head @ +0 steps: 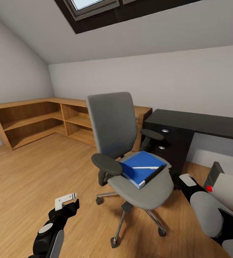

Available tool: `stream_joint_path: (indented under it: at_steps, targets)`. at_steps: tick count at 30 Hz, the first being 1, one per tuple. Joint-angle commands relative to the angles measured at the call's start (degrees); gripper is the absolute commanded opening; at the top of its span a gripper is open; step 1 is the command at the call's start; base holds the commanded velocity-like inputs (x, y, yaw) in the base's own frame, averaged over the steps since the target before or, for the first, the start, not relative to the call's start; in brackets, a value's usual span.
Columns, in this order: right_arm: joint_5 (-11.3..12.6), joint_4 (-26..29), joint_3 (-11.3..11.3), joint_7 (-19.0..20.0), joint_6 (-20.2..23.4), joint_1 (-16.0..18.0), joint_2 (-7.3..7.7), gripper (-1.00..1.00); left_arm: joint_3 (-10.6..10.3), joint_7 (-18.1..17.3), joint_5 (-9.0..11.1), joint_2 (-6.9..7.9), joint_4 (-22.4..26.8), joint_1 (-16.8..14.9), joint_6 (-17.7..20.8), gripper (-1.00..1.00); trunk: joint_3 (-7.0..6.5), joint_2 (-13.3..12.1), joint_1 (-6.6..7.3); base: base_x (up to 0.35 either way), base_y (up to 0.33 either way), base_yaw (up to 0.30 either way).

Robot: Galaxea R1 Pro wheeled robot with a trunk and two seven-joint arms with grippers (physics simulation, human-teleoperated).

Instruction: In the bedroom, organize the workspace by keeping the computer under the desk, ensuring the monitor is on the desk, placing the keyboard on the desk next to the monitor, placing the mouse on the desk next to the keyboard, moving the folder from the swivel chair onto the desk next to the mouse, stacking the notebook on top of the folder with the pen on top of the notebook, and positioning the swivel chair next to the desk.

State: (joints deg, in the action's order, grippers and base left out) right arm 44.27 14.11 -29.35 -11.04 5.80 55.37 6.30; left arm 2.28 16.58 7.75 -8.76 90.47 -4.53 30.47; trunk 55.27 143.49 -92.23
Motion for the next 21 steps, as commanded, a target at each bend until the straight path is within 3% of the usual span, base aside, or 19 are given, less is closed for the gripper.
stream_joint_path:
  at_steps: [1, 17, 21]
  targets:
    - [0.47, 0.16, -0.01, -0.30, 0.27, 0.00, 0.01, 1.00, 0.01, 0.38, 0.60, -0.03, 0.06, -0.04, 0.20, 1.00, 0.10, 0.03, 0.01, 0.000, 0.000, 0.199]
    - [0.44, 0.21, 0.06, -0.13, 0.27, 0.00, -0.01, 1.00, -0.06, 0.38, 0.60, -0.11, -0.36, -0.04, 0.20, 1.00, 0.80, 0.03, 0.01, 0.001, 0.000, 0.202]
    - [0.43, 0.22, 0.04, -0.05, 0.27, 0.00, -0.06, 1.00, -0.08, 0.38, 0.56, -0.12, -0.46, -0.04, 0.18, 1.00, 0.98, 0.03, 0.01, 0.189, 0.000, 0.202]
